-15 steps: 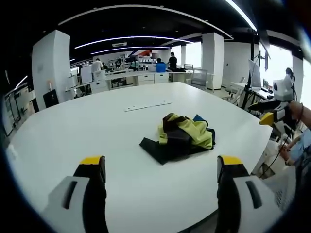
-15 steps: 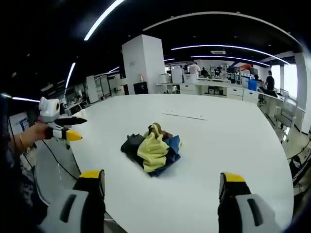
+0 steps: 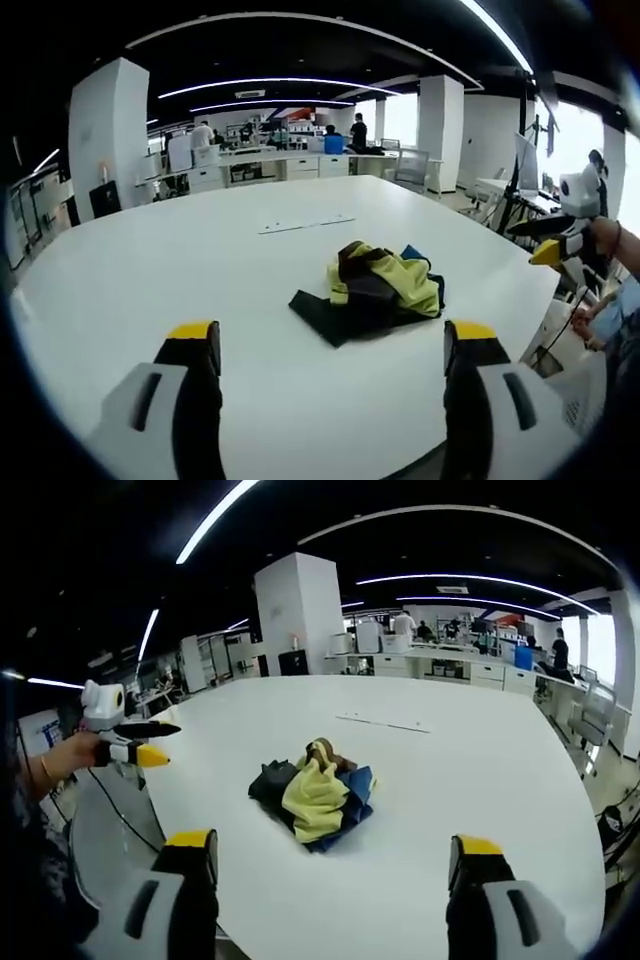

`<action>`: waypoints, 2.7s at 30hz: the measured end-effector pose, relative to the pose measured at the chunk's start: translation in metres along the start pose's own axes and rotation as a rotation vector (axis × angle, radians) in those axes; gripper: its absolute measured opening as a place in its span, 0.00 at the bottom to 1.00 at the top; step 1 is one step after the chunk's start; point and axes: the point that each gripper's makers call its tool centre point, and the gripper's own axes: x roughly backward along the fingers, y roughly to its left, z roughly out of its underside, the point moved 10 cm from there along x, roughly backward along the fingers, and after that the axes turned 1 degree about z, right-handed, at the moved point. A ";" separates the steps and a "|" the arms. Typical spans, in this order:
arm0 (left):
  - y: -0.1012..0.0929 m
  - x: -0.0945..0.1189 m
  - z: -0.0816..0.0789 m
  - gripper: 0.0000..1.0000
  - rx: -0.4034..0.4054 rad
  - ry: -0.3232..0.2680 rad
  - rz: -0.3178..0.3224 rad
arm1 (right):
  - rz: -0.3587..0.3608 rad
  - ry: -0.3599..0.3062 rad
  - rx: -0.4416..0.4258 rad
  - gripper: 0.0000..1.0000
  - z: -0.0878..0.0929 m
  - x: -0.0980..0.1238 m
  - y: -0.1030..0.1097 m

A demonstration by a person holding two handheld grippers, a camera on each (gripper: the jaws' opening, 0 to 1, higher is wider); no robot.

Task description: Fold the garment on the visible template until the final outline fits inside the template.

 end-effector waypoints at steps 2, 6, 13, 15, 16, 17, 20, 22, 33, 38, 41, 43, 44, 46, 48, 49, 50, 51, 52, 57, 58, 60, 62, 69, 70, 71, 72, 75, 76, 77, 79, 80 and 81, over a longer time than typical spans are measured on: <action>0.001 -0.002 0.000 0.89 0.002 0.001 0.004 | -0.002 0.002 0.005 0.95 -0.001 -0.002 0.000; 0.003 -0.007 0.001 0.86 -0.005 0.003 0.018 | 0.003 -0.003 0.012 0.91 -0.003 -0.004 -0.003; 0.007 -0.023 0.000 0.73 -0.009 -0.022 0.062 | -0.016 -0.020 -0.054 0.76 -0.005 -0.014 -0.011; 0.009 -0.029 0.001 0.69 -0.011 -0.021 0.069 | -0.023 -0.019 -0.067 0.72 -0.004 -0.019 -0.013; 0.010 -0.032 0.001 0.67 -0.011 -0.031 0.078 | -0.025 -0.017 -0.072 0.70 -0.003 -0.021 -0.013; 0.010 -0.034 0.002 0.65 -0.008 -0.033 0.083 | -0.026 -0.020 -0.073 0.67 -0.002 -0.024 -0.014; 0.013 -0.044 0.001 0.59 0.016 -0.049 0.107 | -0.026 -0.020 -0.077 0.58 -0.001 -0.032 -0.016; 0.013 -0.050 0.000 0.57 0.020 -0.059 0.104 | -0.021 -0.014 -0.066 0.52 0.000 -0.039 -0.017; 0.005 -0.087 0.002 0.47 0.024 -0.059 0.169 | -0.048 -0.010 -0.028 0.37 -0.001 -0.072 -0.022; 0.000 -0.103 0.007 0.45 0.021 -0.035 0.196 | -0.067 -0.001 0.005 0.31 -0.003 -0.089 -0.025; -0.001 -0.111 0.009 0.43 0.023 -0.023 0.210 | -0.075 0.010 0.019 0.29 -0.004 -0.100 -0.027; -0.001 -0.117 0.009 0.42 0.025 -0.013 0.222 | -0.082 0.022 0.027 0.27 -0.003 -0.106 -0.028; -0.001 -0.120 0.010 0.41 0.026 -0.012 0.226 | -0.083 0.023 0.030 0.27 -0.003 -0.108 -0.028; -0.001 -0.125 0.010 0.40 0.038 -0.007 0.236 | -0.089 0.030 0.040 0.25 -0.003 -0.114 -0.030; -0.001 -0.130 0.011 0.39 0.046 0.002 0.243 | -0.093 0.039 0.051 0.23 -0.002 -0.120 -0.032; -0.001 -0.133 0.011 0.38 0.047 0.005 0.245 | -0.095 0.043 0.057 0.22 -0.002 -0.122 -0.033; -0.001 -0.135 0.012 0.37 0.049 0.010 0.246 | -0.095 0.047 0.065 0.21 -0.002 -0.124 -0.034; -0.001 -0.138 0.012 0.37 0.052 0.017 0.248 | -0.096 0.049 0.071 0.20 -0.002 -0.126 -0.035; -0.001 -0.140 0.013 0.37 0.054 0.022 0.253 | -0.099 0.053 0.077 0.19 -0.001 -0.129 -0.036; -0.002 -0.152 0.013 0.35 0.061 0.038 0.271 | -0.103 0.067 0.088 0.15 0.000 -0.139 -0.041; -0.002 -0.154 0.014 0.34 0.061 0.042 0.272 | -0.105 0.070 0.092 0.15 0.000 -0.141 -0.042; -0.003 -0.159 0.015 0.32 0.068 0.055 0.270 | -0.112 0.074 0.112 0.14 0.000 -0.145 -0.042; -0.003 -0.163 0.018 0.30 0.074 0.074 0.267 | -0.113 0.083 0.123 0.14 0.001 -0.147 -0.042; -0.004 -0.169 0.028 0.22 0.099 0.133 0.282 | -0.120 0.092 0.151 0.10 0.002 -0.154 -0.042; -0.004 -0.169 0.029 0.21 0.103 0.139 0.284 | -0.119 0.092 0.157 0.09 0.003 -0.155 -0.042; -0.005 -0.169 0.030 0.20 0.109 0.145 0.287 | -0.119 0.094 0.162 0.09 0.003 -0.155 -0.042; -0.005 -0.169 0.031 0.19 0.114 0.150 0.287 | -0.120 0.094 0.163 0.08 0.003 -0.155 -0.041; -0.005 -0.170 0.035 0.14 0.121 0.174 0.290 | -0.122 0.093 0.165 0.03 0.003 -0.156 -0.041; -0.005 -0.170 0.036 0.13 0.121 0.180 0.290 | -0.119 0.094 0.169 0.02 0.003 -0.157 -0.042; -0.005 -0.170 0.038 0.11 0.125 0.185 0.288 | -0.117 0.094 0.170 0.02 0.003 -0.157 -0.042; -0.005 -0.170 0.039 0.07 0.128 0.191 0.287 | -0.109 0.093 0.173 0.00 0.003 -0.157 -0.042; -0.005 -0.170 0.040 0.06 0.128 0.193 0.285 | -0.106 0.093 0.176 0.00 0.003 -0.157 -0.042; -0.005 -0.170 0.040 0.04 0.130 0.195 0.284 | -0.106 0.094 0.177 0.00 0.003 -0.157 -0.042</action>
